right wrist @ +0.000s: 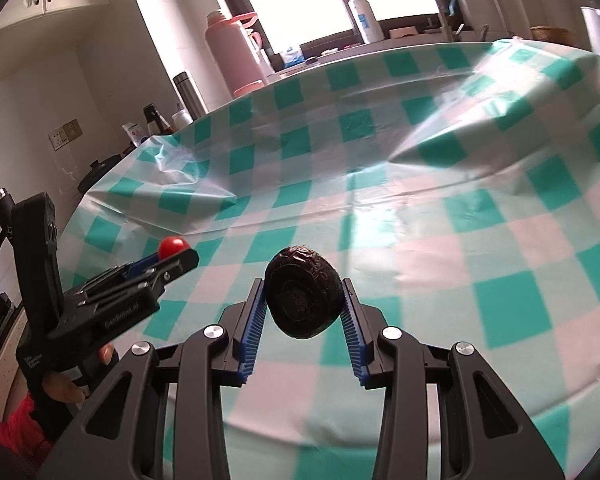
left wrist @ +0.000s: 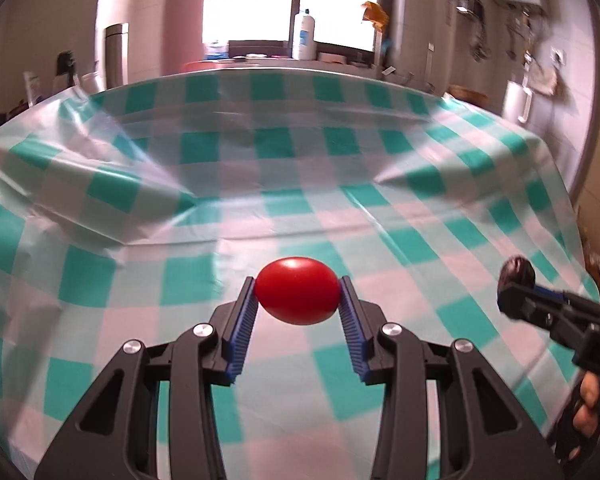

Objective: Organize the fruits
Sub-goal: 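Lift and carry the dark plum and red tomato with both tools over the box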

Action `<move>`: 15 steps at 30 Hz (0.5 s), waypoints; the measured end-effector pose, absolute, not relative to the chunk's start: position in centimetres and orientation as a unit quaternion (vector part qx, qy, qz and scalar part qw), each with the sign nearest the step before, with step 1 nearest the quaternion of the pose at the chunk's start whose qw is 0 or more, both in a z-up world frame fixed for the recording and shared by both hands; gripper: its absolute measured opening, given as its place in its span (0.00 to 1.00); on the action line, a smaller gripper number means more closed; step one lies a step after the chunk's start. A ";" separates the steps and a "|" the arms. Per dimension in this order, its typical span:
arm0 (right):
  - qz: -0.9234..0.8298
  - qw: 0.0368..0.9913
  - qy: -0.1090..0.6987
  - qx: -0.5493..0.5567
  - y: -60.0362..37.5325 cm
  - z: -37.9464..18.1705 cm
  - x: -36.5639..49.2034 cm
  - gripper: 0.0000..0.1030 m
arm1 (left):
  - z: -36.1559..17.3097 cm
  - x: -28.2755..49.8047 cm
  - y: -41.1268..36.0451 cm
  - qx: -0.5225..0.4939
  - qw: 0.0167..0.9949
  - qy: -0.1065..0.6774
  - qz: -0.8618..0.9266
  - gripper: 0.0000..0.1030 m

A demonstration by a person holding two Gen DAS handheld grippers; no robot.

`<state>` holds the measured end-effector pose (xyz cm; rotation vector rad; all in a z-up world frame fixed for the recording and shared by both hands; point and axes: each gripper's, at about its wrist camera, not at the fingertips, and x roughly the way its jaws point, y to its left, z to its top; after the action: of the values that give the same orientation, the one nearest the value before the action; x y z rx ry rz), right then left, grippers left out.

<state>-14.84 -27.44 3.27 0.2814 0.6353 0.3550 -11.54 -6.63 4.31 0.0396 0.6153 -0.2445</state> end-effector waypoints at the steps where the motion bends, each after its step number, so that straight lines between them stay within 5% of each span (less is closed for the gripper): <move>1: 0.168 0.926 0.309 0.138 -28.1 3.2 -15.4 0.37 | 4.2 -12.0 -7.4 0.026 0.944 0.305 -0.128 0.40; 15: 0.092 0.934 0.299 0.175 -37.0 1.1 -21.4 0.37 | 3.6 -16.3 -16.1 0.108 0.920 0.316 -0.206 0.40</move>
<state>-21.35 -36.97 1.12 0.3586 0.6109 0.1887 -16.32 -16.06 3.64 0.2225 0.6492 -0.4225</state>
